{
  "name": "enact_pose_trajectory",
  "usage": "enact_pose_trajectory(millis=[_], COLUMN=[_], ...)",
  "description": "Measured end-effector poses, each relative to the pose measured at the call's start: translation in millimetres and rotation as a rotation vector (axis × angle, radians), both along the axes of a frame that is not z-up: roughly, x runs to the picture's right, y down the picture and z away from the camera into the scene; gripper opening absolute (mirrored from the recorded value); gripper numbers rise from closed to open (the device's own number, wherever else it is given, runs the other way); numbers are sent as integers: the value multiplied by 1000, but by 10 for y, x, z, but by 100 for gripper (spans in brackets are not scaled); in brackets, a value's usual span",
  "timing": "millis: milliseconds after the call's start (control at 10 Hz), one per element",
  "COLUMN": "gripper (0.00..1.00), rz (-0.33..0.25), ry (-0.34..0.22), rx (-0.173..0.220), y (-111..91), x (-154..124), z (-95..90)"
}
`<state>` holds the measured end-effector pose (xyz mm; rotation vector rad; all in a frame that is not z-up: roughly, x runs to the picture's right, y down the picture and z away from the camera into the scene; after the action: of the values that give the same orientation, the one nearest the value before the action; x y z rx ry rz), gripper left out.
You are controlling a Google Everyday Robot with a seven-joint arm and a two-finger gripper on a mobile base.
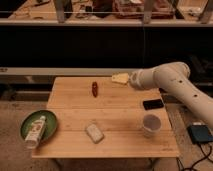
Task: Drag the ceramic bowl in a circle
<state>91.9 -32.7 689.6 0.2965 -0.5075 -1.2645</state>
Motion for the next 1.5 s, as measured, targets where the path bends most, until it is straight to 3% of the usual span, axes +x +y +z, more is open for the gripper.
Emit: enact_pose_trajectory(millis=[500, 700, 900, 1100, 1500], gripper=[80, 80, 80, 80, 80], rz=[-27, -140, -262, -376, -430], ry=[-8, -63, -116, -153, -151], rx=[21, 73, 74, 30, -56], y=[-75, -238, -173, 29, 267], x=[-79, -611, -1131, -1718, -2452], z=[-47, -207, -213, 50, 696])
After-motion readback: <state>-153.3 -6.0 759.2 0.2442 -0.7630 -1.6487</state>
